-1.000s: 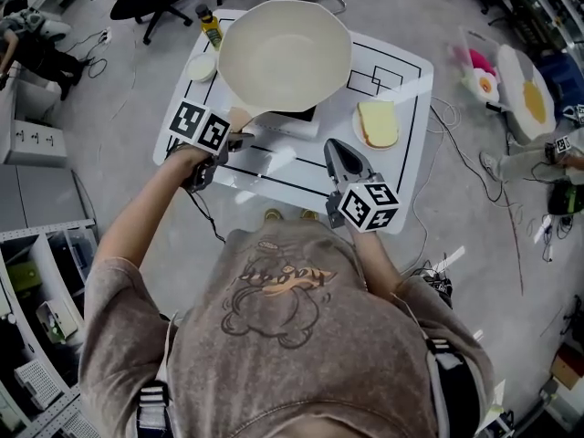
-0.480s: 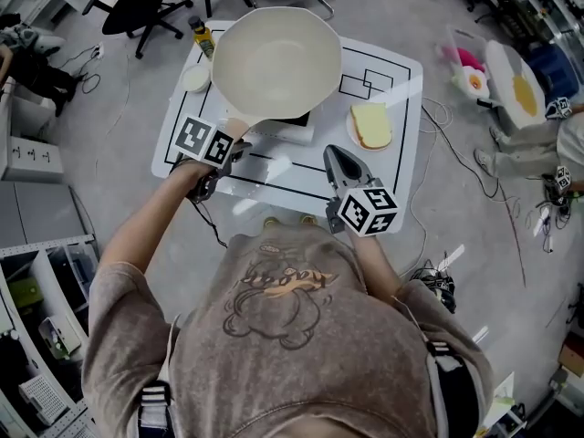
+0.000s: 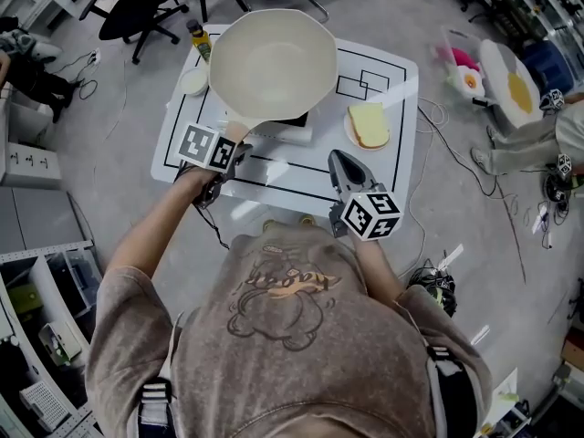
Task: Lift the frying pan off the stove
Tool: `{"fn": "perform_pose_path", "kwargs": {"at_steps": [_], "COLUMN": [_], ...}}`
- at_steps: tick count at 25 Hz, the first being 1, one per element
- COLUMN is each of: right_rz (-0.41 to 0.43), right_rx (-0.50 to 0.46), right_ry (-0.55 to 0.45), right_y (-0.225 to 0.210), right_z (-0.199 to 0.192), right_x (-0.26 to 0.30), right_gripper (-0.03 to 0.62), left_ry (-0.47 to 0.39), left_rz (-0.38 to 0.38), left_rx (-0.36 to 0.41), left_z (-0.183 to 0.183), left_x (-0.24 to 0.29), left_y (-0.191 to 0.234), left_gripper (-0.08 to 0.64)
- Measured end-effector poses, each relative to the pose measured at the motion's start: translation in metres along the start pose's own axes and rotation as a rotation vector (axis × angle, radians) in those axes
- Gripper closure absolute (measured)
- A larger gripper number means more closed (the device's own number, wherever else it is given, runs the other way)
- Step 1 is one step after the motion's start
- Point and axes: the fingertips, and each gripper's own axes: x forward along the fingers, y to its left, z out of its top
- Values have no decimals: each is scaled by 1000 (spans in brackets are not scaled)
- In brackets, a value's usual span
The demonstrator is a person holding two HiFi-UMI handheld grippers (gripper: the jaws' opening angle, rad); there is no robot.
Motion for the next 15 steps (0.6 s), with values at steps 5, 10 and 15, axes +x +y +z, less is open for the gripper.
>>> {"fn": "perform_pose_path", "kwargs": {"at_steps": [5, 10, 15], "right_rz": [5, 28, 55], "right_rx": [1, -10, -23], "right_ry": [7, 23, 39], "right_y": [4, 12, 19], "right_z": [-3, -6, -8], "right_x": [0, 6, 10], "right_gripper": [601, 601, 601], "left_ry": [-43, -126, -239], "left_rz": [24, 65, 92], "left_rx": [-26, -8, -21], "left_z": [1, 12, 19], "left_x": [-9, -32, -58], "left_y": [0, 0, -4], "left_gripper": [462, 460, 461]}}
